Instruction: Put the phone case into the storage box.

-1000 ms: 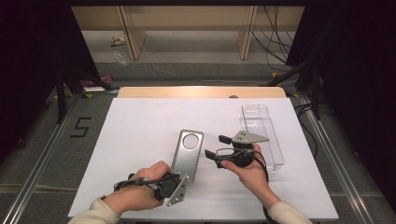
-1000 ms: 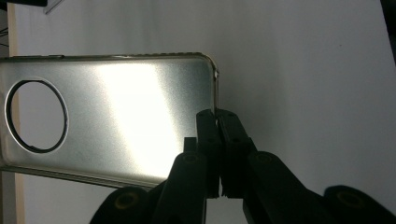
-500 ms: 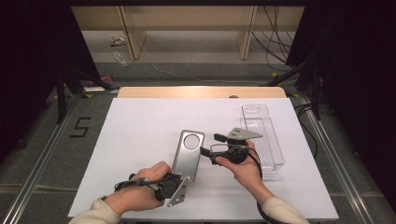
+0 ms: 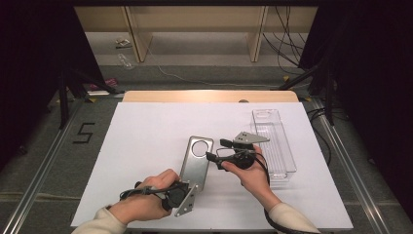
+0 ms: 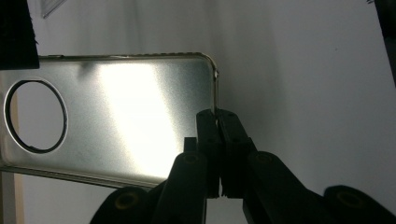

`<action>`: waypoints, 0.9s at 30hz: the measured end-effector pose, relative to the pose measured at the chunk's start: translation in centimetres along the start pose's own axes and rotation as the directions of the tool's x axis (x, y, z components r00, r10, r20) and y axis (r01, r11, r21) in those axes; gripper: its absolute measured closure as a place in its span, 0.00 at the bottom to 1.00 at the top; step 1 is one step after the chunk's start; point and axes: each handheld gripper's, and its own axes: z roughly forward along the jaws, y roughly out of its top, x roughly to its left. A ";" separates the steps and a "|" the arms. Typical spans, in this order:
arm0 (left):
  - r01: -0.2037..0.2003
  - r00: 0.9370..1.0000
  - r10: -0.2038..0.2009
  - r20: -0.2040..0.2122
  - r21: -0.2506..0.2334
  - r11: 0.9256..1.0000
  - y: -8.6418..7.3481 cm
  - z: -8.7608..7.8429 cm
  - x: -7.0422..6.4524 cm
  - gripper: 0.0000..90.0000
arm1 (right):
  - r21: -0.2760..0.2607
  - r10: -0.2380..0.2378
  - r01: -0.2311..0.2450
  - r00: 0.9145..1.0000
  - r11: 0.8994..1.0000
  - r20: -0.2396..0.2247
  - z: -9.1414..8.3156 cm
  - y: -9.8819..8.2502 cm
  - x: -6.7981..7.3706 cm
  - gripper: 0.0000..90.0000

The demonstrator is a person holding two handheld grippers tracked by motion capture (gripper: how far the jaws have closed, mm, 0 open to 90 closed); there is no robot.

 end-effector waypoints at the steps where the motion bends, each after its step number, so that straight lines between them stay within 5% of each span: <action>1: 0.000 1.000 0.000 -0.001 0.000 1.000 0.0 0.0 0.0 0.98 | 0.001 0.002 -0.002 1.000 1.000 0.000 0.1 0.0 0.0 0.23; 14: 0.000 1.000 0.000 0.003 -0.003 1.000 0.0 0.0 -0.1 0.98 | 0.016 0.010 -0.010 1.000 1.000 -0.013 1.0 0.1 0.2 0.31; 27: -0.008 1.000 0.008 0.004 -0.004 1.000 0.1 0.0 -0.1 0.98 | 0.030 0.029 -0.028 0.999 0.999 -0.031 1.1 0.1 0.3 0.54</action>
